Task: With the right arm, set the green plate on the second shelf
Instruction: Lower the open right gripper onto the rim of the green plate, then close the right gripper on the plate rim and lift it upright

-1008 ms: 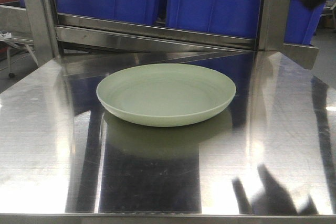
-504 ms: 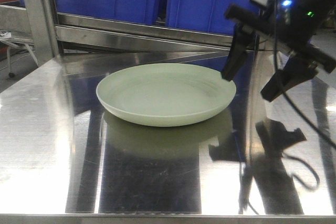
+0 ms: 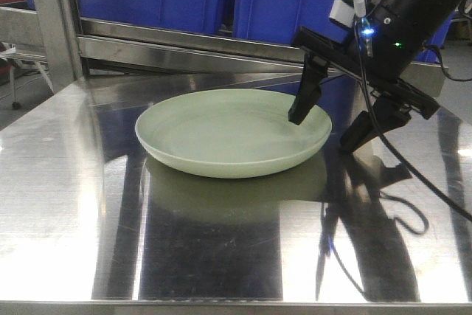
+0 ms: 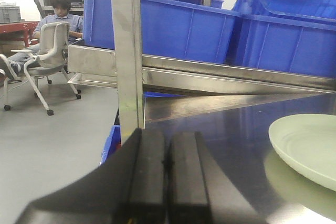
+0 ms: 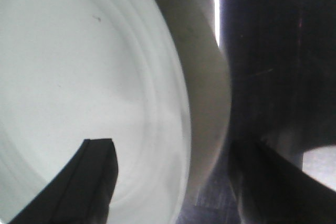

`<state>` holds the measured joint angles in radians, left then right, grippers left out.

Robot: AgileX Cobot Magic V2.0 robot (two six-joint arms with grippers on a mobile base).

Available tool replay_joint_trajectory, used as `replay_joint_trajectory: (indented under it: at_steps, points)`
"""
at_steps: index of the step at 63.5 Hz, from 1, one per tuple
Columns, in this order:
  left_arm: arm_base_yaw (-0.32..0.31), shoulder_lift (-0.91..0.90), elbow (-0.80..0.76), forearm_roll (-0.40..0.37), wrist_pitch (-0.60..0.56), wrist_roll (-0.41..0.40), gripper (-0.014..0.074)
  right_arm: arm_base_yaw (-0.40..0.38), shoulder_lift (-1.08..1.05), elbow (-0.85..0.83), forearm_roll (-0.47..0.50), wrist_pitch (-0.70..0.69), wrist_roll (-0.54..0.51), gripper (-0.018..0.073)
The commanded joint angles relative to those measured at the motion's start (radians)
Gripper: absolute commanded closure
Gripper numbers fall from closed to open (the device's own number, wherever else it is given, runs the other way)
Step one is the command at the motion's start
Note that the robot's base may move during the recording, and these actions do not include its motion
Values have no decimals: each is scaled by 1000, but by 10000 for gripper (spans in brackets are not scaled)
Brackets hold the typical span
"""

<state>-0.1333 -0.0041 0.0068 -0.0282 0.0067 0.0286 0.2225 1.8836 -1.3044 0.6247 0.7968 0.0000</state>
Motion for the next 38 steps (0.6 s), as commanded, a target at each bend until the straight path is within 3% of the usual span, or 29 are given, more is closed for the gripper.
replay_joint_trajectory:
  at_steps: [1, 23, 38]
  points:
    - [-4, -17, 40, -6, -83, -2, 466, -2, -49, -33, 38, -29, 0, 54]
    - [-4, -17, 40, -6, -83, -2, 466, -3, -38, -33, 34, 24, 0, 522]
    - [-4, -17, 40, -6, -83, -2, 466, -3, -132, -33, -31, 25, -22, 506]
